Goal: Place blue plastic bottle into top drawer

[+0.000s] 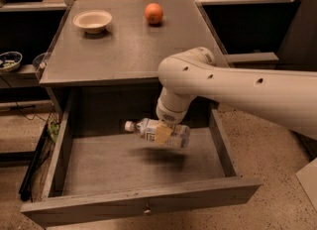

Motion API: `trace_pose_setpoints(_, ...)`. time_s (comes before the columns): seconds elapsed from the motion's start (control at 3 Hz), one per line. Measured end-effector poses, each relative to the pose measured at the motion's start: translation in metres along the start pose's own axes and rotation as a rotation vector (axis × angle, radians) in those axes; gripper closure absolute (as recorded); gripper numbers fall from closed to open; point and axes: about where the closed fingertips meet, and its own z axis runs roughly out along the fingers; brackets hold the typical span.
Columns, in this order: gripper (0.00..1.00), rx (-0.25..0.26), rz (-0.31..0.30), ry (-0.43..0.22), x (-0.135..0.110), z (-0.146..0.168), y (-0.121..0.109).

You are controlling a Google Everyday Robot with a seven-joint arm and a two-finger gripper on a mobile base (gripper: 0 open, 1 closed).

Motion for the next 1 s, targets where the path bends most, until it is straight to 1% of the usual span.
trace_pose_setpoints(0.33, 1.00, -0.046, 0.028, -0.033, 0.0033, 0.0282, 0.0116)
trace_pose_setpoints(0.67, 1.00, -0.047, 0.029, -0.033, 0.0034, 0.0284, 0.0117)
trace_pose_setpoints(1.0, 1.00, -0.056, 0.044, -0.038, 0.0054, 0.0320, 0.0143)
